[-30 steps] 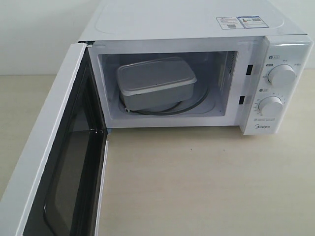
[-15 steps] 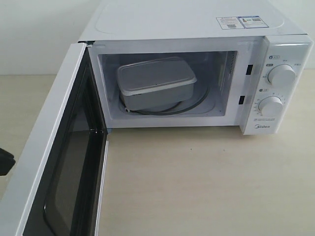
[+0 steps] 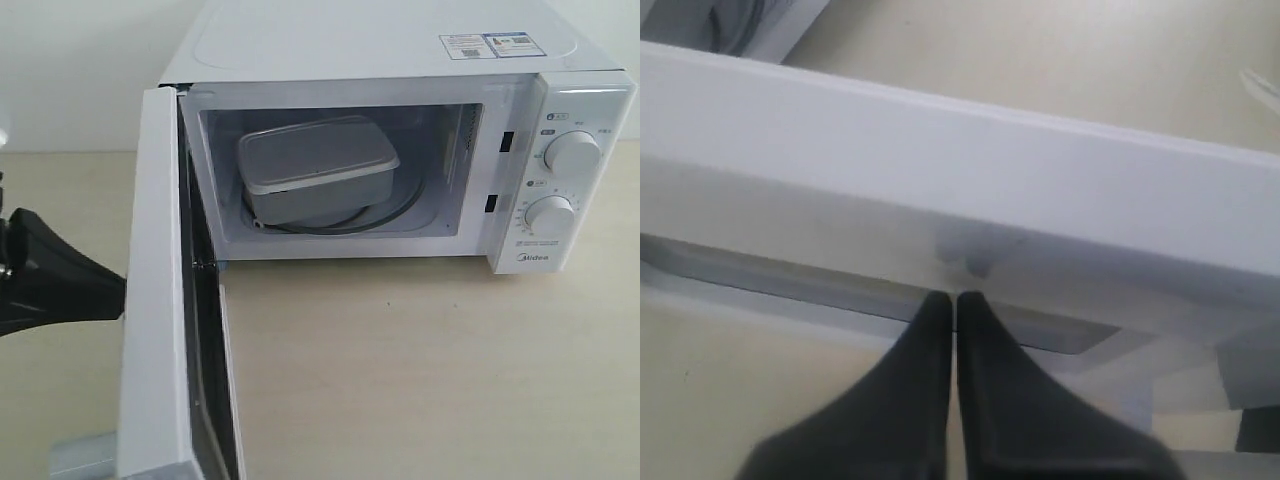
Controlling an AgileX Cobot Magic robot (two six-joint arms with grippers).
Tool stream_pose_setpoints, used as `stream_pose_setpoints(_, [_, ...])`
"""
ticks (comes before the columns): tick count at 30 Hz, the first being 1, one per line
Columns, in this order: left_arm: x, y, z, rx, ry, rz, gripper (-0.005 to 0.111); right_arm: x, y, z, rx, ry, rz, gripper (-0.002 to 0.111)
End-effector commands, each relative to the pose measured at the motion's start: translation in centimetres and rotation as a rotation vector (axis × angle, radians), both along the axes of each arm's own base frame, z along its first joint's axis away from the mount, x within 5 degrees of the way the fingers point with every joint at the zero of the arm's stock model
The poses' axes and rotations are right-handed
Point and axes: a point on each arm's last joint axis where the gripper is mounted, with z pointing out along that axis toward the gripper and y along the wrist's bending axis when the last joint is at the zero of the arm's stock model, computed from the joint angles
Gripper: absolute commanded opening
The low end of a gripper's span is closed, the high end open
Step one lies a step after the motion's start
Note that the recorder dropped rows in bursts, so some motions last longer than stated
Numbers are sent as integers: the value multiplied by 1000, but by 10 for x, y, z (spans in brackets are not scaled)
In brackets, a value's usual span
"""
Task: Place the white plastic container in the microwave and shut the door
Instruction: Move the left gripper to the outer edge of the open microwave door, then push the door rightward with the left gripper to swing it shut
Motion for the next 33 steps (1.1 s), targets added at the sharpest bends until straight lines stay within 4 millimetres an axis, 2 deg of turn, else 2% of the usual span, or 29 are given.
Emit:
stream_pose_setpoints(1, [12,-17,-3,-44,-46,-27,4,0,0,-1,-12,-3,-1,0])
stream_pose_setpoints(6, [25,-34,-5,-85,-117,-31,4,0,0,-1,-12,-3,-1,0])
stream_pose_setpoints(22, [79,-85,-6,-96,-161,-29,4,0,0,-1,-12,-3,-1,0])
stream_pose_setpoints(33, [121,-103,-12,-88,-170,-8,4,0,0,-1,-12,-3,-1,0])
